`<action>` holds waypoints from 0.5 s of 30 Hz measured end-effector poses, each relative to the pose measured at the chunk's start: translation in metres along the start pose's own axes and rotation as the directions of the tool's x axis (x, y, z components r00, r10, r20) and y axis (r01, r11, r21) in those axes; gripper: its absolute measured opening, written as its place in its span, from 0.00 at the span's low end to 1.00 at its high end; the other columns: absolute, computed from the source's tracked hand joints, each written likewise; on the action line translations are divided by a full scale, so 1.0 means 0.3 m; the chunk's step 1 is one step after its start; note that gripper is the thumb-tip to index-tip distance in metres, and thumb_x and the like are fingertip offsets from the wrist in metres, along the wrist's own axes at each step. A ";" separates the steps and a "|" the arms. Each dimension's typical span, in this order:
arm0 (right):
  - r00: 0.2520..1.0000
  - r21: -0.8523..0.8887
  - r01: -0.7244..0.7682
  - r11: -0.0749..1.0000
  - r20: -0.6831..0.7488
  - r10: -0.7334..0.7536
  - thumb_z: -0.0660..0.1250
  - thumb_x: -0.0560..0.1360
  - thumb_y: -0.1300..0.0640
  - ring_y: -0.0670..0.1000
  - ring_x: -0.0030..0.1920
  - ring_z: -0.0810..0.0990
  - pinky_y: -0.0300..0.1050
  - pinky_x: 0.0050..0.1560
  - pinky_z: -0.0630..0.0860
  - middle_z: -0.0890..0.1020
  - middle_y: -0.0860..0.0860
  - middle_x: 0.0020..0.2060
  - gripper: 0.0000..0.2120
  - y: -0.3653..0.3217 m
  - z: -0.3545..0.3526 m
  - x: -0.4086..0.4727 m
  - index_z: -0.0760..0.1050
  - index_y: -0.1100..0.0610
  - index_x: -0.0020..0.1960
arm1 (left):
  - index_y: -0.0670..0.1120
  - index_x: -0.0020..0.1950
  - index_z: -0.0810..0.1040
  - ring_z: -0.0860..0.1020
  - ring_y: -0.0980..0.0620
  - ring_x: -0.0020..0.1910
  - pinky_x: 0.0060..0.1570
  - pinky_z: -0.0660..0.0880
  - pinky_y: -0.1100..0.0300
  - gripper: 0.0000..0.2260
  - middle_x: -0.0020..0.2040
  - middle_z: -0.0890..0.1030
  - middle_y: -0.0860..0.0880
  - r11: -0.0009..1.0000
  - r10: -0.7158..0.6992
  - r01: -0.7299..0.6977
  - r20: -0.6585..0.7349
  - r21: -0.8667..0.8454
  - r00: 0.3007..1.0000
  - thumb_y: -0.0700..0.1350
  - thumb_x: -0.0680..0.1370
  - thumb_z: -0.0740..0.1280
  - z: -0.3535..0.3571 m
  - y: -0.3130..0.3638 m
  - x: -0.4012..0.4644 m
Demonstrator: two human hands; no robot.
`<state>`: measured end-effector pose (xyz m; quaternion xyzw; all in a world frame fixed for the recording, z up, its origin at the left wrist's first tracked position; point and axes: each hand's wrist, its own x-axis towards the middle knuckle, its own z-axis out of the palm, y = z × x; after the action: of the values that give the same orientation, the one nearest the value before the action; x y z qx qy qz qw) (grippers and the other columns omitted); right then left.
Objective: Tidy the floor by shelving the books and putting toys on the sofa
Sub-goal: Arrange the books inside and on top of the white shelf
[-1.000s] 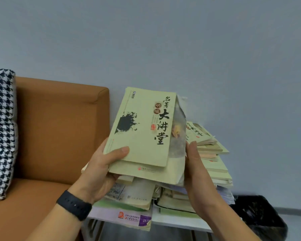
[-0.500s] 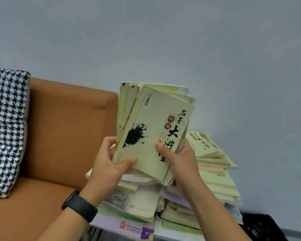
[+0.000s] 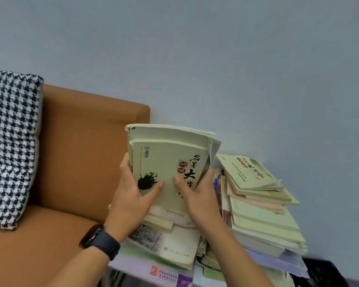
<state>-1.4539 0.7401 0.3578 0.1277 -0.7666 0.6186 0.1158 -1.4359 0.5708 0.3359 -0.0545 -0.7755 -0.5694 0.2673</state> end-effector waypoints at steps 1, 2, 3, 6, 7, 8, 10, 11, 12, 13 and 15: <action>1.000 0.001 0.014 1.000 0.001 -0.014 0.73 0.76 0.47 0.34 0.59 0.77 0.49 0.64 0.77 0.79 0.35 0.58 0.22 -0.009 0.003 -0.006 0.63 0.34 0.60 | 0.58 0.79 0.50 0.73 0.63 0.66 0.64 0.77 0.49 0.43 0.69 0.72 0.61 1.000 -0.011 0.011 -0.012 -0.013 1.000 0.52 0.73 0.75 -0.005 0.007 -0.003; 0.999 -0.006 0.037 0.999 -0.018 -0.037 0.73 0.76 0.49 0.35 0.58 0.79 0.50 0.63 0.78 0.80 0.35 0.57 0.21 -0.015 0.004 -0.008 0.64 0.36 0.60 | 0.58 0.78 0.53 0.74 0.65 0.64 0.62 0.78 0.52 0.42 0.67 0.73 0.63 0.999 -0.009 0.008 -0.029 -0.034 1.000 0.52 0.73 0.76 -0.009 0.010 -0.003; 0.996 -0.020 0.066 0.998 -0.051 -0.067 0.73 0.76 0.49 0.37 0.56 0.80 0.50 0.60 0.79 0.81 0.37 0.56 0.20 -0.028 0.000 -0.017 0.66 0.38 0.61 | 0.57 0.78 0.55 0.75 0.66 0.63 0.60 0.78 0.54 0.41 0.65 0.75 0.65 0.999 -0.006 0.004 -0.044 -0.054 0.999 0.51 0.72 0.76 -0.012 0.021 -0.007; 0.976 -0.052 0.124 0.991 -0.172 -0.131 0.73 0.76 0.48 0.39 0.51 0.83 0.44 0.51 0.81 0.83 0.39 0.53 0.19 -0.075 -0.054 -0.037 0.69 0.45 0.63 | 0.57 0.77 0.62 0.79 0.59 0.62 0.56 0.79 0.53 0.32 0.64 0.79 0.62 0.970 -0.014 0.017 0.014 -0.242 1.000 0.51 0.76 0.73 -0.008 0.069 -0.024; 0.971 -0.050 0.120 0.992 -0.201 -0.128 0.72 0.77 0.48 0.39 0.50 0.83 0.40 0.48 0.80 0.83 0.39 0.51 0.17 -0.085 -0.083 -0.046 0.71 0.46 0.62 | 0.56 0.75 0.66 0.80 0.56 0.61 0.56 0.80 0.51 0.24 0.63 0.81 0.58 0.960 -0.026 0.039 0.050 -0.278 0.998 0.53 0.79 0.67 -0.002 0.082 -0.027; 0.968 -0.035 0.113 0.993 -0.222 -0.118 0.71 0.77 0.49 0.38 0.49 0.83 0.36 0.46 0.79 0.84 0.38 0.51 0.14 -0.090 -0.114 -0.058 0.72 0.46 0.61 | 0.56 0.72 0.72 0.82 0.56 0.58 0.55 0.80 0.49 0.18 0.60 0.83 0.56 0.963 -0.053 0.075 0.087 -0.260 0.995 0.56 0.83 0.61 0.004 0.077 -0.028; 0.963 0.015 0.073 0.997 -0.260 -0.067 0.69 0.79 0.50 0.37 0.48 0.83 0.35 0.44 0.78 0.83 0.34 0.50 0.10 -0.076 -0.179 -0.083 0.73 0.43 0.58 | 0.54 0.60 0.80 0.82 0.58 0.48 0.52 0.80 0.45 0.21 0.49 0.85 0.52 0.985 -0.168 0.162 0.144 0.053 0.975 0.61 0.85 0.51 0.014 0.040 -0.021; 0.959 0.052 0.036 0.998 -0.283 -0.020 0.69 0.79 0.49 0.39 0.49 0.83 0.39 0.46 0.79 0.83 0.33 0.49 0.09 -0.070 -0.200 -0.094 0.74 0.42 0.57 | 0.53 0.59 0.80 0.81 0.57 0.47 0.51 0.78 0.46 0.22 0.49 0.84 0.52 0.926 -0.241 0.178 0.161 0.333 0.957 0.62 0.84 0.51 0.008 0.022 -0.020; 0.953 0.091 -0.004 0.996 -0.301 0.031 0.69 0.79 0.48 0.42 0.51 0.84 0.46 0.50 0.80 0.84 0.34 0.50 0.08 -0.055 -0.224 -0.104 0.74 0.40 0.56 | 0.53 0.63 0.77 0.78 0.54 0.53 0.51 0.77 0.49 0.21 0.55 0.81 0.51 0.794 -0.293 0.138 0.174 0.592 0.940 0.63 0.82 0.53 0.017 -0.006 -0.022; 0.946 0.129 -0.043 0.991 -0.312 0.082 0.69 0.79 0.47 0.45 0.53 0.84 0.52 0.54 0.81 0.84 0.36 0.52 0.08 -0.044 -0.244 -0.115 0.74 0.38 0.56 | 0.53 0.68 0.73 0.75 0.50 0.58 0.50 0.74 0.51 0.23 0.60 0.78 0.50 0.650 -0.338 0.086 0.185 0.755 0.923 0.65 0.81 0.56 0.030 -0.016 -0.031; 0.937 0.172 -0.109 0.979 -0.312 0.159 0.70 0.76 0.40 0.49 0.59 0.83 0.59 0.60 0.79 0.83 0.38 0.58 0.15 -0.035 -0.276 -0.137 0.74 0.36 0.61 | 0.51 0.69 0.68 0.72 0.46 0.60 0.48 0.70 0.53 0.28 0.63 0.73 0.48 0.541 -0.391 0.054 0.194 0.839 0.900 0.69 0.77 0.59 0.066 -0.019 -0.043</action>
<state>-1.4101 0.8212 0.3710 -0.0201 -0.6945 0.6943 0.1877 -1.4341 0.5897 0.3206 0.0729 -0.9843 -0.1559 0.0393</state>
